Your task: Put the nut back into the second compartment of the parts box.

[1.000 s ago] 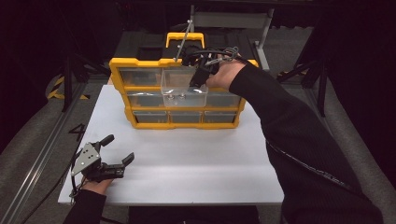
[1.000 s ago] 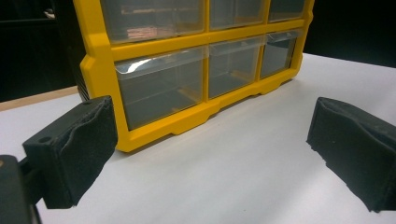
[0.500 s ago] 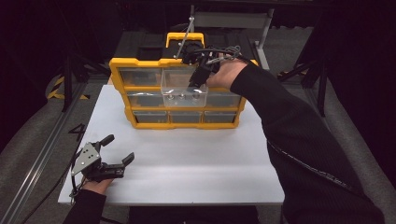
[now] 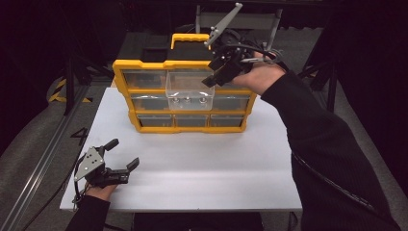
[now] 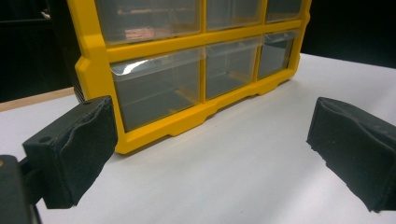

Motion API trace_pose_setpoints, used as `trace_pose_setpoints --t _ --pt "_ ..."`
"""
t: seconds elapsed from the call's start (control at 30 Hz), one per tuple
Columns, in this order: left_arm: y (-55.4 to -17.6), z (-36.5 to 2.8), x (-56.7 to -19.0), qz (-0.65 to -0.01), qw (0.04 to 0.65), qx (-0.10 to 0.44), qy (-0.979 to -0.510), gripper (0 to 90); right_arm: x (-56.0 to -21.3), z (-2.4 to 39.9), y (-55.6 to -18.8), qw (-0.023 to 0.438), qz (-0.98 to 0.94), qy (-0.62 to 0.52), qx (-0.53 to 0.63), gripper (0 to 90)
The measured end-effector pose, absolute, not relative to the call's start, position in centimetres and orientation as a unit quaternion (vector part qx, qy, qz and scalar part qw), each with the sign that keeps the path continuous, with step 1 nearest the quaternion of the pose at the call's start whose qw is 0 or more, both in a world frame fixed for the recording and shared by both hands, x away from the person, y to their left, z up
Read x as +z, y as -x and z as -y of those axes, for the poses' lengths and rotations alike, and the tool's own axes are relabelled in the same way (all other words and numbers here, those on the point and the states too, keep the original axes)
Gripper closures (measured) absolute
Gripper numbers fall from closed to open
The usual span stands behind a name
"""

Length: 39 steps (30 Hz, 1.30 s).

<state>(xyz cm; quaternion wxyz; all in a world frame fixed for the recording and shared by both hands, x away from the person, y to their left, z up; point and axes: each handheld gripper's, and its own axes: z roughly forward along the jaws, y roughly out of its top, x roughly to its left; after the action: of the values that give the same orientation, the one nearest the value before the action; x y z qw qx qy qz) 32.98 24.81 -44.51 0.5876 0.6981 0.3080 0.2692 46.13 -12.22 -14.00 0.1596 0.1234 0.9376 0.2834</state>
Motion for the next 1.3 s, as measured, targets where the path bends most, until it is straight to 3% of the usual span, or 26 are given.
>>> trace_pose_setpoints --t 0.1,0.27,0.6,1.3 --pt "-32.8 -24.8 -44.4 -0.309 0.589 0.270 -0.696 2.5 -14.3 13.8 -45.0 0.176 -0.924 -0.124 0.315 25.4" --pt "-32.9 -24.8 -44.4 -0.309 0.589 0.268 -0.697 2.4 -15.4 16.1 -43.6 0.203 -0.903 -0.131 0.356 14.9" --pt "-32.8 -24.5 -44.4 -0.306 0.591 0.267 -0.697 2.4 -18.9 21.0 -41.6 0.194 -0.867 -0.158 0.430 8.6" --pt "-32.7 -25.0 -44.3 -0.294 0.604 0.259 -0.694 2.3 -31.8 27.2 -39.5 0.197 -0.799 -0.213 0.527 2.9"
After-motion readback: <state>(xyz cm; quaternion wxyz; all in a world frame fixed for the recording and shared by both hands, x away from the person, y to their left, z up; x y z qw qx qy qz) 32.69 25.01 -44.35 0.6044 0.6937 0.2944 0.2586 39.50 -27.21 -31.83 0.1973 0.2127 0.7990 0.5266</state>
